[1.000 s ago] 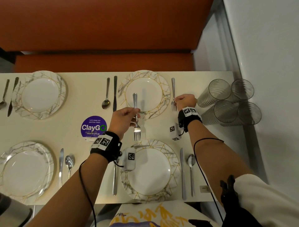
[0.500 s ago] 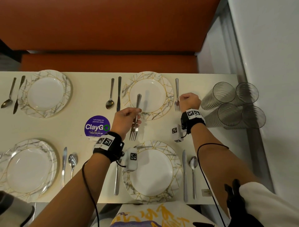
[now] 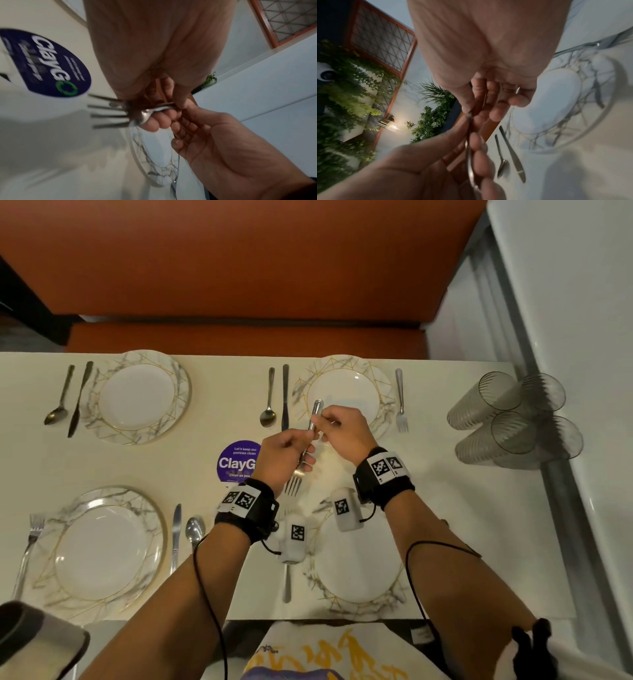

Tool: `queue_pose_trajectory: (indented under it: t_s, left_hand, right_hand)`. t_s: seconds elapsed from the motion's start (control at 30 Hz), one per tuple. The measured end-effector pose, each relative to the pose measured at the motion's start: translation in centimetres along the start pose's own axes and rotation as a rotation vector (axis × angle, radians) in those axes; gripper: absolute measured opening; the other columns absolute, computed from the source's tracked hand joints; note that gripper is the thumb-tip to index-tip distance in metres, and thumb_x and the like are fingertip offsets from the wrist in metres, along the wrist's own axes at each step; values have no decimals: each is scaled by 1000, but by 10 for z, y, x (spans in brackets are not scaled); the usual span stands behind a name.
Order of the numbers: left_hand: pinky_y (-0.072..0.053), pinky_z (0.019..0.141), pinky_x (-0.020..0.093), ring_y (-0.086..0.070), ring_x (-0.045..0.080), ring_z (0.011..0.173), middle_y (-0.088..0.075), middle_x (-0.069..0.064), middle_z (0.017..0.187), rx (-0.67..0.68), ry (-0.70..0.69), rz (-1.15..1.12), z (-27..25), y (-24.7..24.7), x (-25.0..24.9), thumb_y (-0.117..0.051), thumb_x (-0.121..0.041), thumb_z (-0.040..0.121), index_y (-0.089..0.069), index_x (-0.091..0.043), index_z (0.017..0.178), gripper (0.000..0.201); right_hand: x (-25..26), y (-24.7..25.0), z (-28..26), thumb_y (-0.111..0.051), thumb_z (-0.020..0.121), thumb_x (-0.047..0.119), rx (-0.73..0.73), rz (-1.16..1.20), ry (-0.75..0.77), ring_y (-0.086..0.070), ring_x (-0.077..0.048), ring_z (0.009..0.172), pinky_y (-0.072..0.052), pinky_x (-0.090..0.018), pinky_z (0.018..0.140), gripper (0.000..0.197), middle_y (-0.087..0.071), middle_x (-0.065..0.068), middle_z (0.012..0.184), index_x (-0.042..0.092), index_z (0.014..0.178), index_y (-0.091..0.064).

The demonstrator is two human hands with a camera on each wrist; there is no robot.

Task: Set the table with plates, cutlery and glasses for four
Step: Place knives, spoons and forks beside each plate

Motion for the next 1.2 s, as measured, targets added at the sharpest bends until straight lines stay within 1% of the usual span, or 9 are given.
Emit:
queue_pose_trajectory:
  t_s: [0.1, 0.17, 0.3, 0.4, 0.53, 0.67, 0.77, 0.83, 1.2]
  left_hand:
    - [-64, 82, 36, -71, 23, 87, -73, 11, 96, 50, 17, -31, -8, 34, 12, -63, -12, 102, -72, 0, 116, 20]
    - [-65, 81, 37, -71, 26, 92, -73, 13, 100, 74, 33, -41, -17, 61, 20, -64, -4, 100, -71, 0, 116, 18]
    - [-65, 74, 38, -72, 25, 81, -73, 19, 96, 69, 19, -78, -37, 124, 28, -65, 5, 96, -73, -5, 106, 16]
    - [-66, 76, 39, -73, 21, 76, -75, 18, 93, 61, -24, -85, -48, 169, 29, -67, 3, 95, -73, -3, 108, 15]
    - [-63, 70, 31, -72, 20, 75, -77, 15, 91, 33, -48, -46, -58, 216, 31, -73, -2, 93, -74, -3, 107, 15]
    - [-62, 66, 31, -73, 22, 74, -78, 15, 89, 3, -63, -15, -61, 248, 33, -76, -4, 90, -73, -2, 105, 15]
    - [-62, 68, 34, -73, 22, 74, -79, 13, 95, -8, -72, 17, -60, 266, 33, -73, -12, 94, -73, -7, 107, 13]
    - [-60, 69, 34, -73, 19, 74, -80, 5, 94, -33, -75, 73, -55, 276, 32, -68, -15, 98, -73, -12, 107, 11]
    - [-58, 70, 33, -75, 20, 81, -80, -3, 91, -106, 27, 242, -6, 311, 33, -62, -20, 101, -73, -18, 103, 12]
  right_hand:
    - [15, -22, -8, -63, 100, 28, -94, 26, -28, -68, -13, 66, -52, -21, 65, 19, -75, 1, 82, 17, 86, -69]
    - [26, -39, -15, -62, 101, 25, -162, 82, -38, -66, -8, 62, -51, -16, 60, 18, -76, -2, 84, 12, 92, -69]
    - [42, -90, -33, -63, 101, 24, -248, 185, -69, -62, -1, 57, -48, -15, 56, 21, -75, -5, 83, 5, 101, -70]
    - [48, -148, -51, -70, 96, 25, -223, 251, -125, -66, -13, 68, -51, -23, 59, 20, -75, -9, 92, 10, 108, -70]
    - [60, -212, -71, -74, 89, 21, -196, 279, -135, -74, -26, 88, -63, -44, 80, 13, -77, -7, 96, 20, 101, -74]
    - [76, -241, -71, -74, 89, 20, -169, 190, -104, -72, -20, 89, -62, -39, 81, 20, -77, -1, 98, 17, 109, -75]
    - [88, -249, -60, -71, 93, 11, -132, 176, -87, -67, -10, 73, -53, -21, 64, 20, -75, -3, 91, 9, 113, -74]
    - [95, -249, -48, -69, 94, 7, -122, 180, -72, -65, -7, 66, -50, -16, 62, 19, -74, -2, 85, 6, 113, -74]
    - [65, -245, 85, -77, 90, 19, -126, 23, -215, -72, -21, 75, -63, -42, 81, 16, -77, -5, 92, 12, 104, -76]
Point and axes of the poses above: each hand's wrist, its own z-axis towards the middle knuckle, its own y-axis out of the back of the hand, x = y × z, the point moved 9 cm from there along z, towards the middle knuckle
